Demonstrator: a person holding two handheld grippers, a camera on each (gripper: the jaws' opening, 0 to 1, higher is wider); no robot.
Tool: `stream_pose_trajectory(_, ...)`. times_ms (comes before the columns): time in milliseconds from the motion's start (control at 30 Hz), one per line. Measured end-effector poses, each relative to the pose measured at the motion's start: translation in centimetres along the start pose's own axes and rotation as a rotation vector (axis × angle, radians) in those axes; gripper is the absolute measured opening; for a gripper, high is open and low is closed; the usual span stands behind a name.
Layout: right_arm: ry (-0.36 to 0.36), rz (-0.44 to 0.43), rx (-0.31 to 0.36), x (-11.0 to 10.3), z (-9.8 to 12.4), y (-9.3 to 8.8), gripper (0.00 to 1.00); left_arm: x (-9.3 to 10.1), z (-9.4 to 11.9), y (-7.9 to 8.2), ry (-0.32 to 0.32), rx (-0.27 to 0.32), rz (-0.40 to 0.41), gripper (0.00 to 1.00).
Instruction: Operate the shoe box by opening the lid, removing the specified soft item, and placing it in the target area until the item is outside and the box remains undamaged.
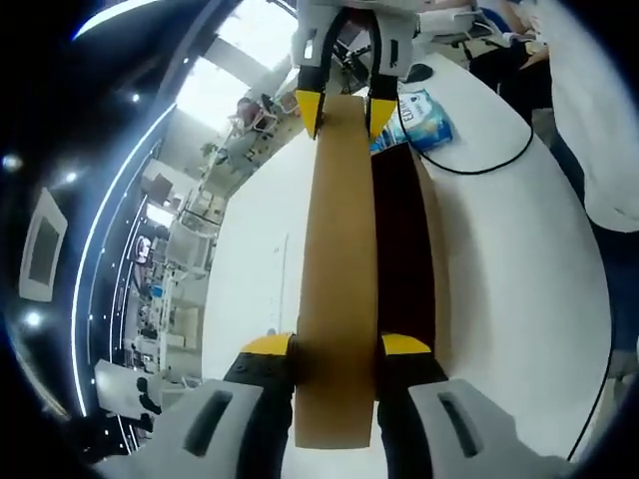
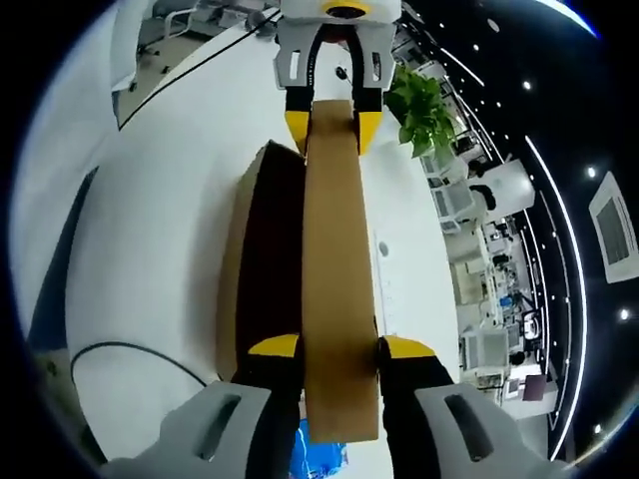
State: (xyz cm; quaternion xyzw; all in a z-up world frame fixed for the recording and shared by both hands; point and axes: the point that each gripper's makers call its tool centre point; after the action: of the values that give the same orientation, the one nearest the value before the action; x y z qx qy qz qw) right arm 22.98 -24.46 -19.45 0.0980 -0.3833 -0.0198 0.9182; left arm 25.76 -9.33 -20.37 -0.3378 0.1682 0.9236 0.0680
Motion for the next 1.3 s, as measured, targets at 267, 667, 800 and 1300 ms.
stream_pose_trajectory(267,-0.045,0.004,0.007,-0.3,-0.4,-0.1,0.28,0.2,-0.6,-0.3,0.075,-0.026,-0.071,0.31)
stream_pose_trajectory(667,-0.086,0.017,-0.001,-0.9,-1.2,-0.5,0.28,0.8,-1.2,-0.5,0.142,-0.011,-0.063,0.31)
stream_pose_trajectory(800,-0.096,0.018,0.003,-1.4,-1.4,-0.5,0.28,1.2,-1.4,-0.7,0.139,-0.019,-0.063,0.31)
stream_pose_trajectory(1300,-0.116,0.052,0.001,-2.7,-2.3,-0.6,0.28,2.2,-3.0,-1.3,0.164,-0.048,-0.09,0.33)
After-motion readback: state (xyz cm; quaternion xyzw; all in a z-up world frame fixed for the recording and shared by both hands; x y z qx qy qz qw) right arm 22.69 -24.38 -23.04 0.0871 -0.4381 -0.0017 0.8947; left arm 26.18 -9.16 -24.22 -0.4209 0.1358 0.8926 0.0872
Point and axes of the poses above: the point that each gripper's makers call its tool centre point, and the gripper's own axes: z roughly backward along the fingers, x roughly to its right, y roughly out of its top, and after that the axes turned 7 degrees about -x, right-handed
